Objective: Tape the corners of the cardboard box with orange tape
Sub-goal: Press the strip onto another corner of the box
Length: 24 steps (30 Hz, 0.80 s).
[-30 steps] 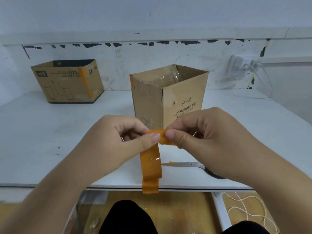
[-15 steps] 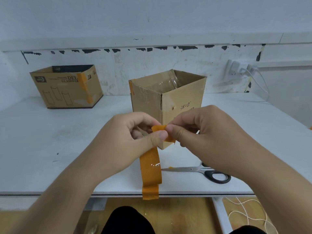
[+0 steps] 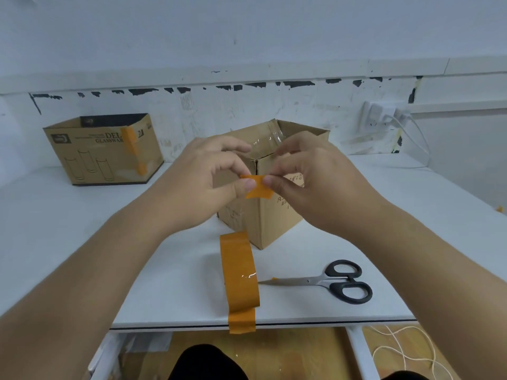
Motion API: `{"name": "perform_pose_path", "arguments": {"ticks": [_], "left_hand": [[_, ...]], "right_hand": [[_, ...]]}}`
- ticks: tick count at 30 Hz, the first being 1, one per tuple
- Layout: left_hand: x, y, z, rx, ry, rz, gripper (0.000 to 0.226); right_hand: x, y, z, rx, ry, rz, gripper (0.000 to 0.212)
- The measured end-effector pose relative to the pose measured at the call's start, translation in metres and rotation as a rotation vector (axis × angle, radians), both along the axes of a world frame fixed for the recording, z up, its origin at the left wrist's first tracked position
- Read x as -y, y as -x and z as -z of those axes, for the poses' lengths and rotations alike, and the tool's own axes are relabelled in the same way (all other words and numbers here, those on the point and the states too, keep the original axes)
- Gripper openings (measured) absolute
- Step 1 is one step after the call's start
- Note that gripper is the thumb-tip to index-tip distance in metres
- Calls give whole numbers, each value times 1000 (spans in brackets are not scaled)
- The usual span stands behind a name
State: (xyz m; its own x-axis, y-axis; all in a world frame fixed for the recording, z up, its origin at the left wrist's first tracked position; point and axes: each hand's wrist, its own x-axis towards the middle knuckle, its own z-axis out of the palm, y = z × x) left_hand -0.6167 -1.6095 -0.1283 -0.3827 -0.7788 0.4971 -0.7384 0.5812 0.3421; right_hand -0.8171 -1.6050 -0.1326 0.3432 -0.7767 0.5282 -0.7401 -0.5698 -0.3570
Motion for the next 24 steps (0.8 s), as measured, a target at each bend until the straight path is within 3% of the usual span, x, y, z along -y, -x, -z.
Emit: {"name": "perform_pose_path", "arguments": {"ticks": [6, 9, 12, 24], "left_hand": [[9, -2, 19, -20, 64, 10, 18], [10, -3, 26, -117, 18, 31, 14], [13, -2, 29, -120, 18, 27, 5], [11, 3, 32, -138, -7, 67, 7]], "right_hand": [[9, 0, 16, -38, 60, -26, 16], [12, 0, 19, -31, 87, -49, 16], [16, -1, 19, -6, 83, -75, 17], [22, -1, 18, 35, 55, -66, 14]]}}
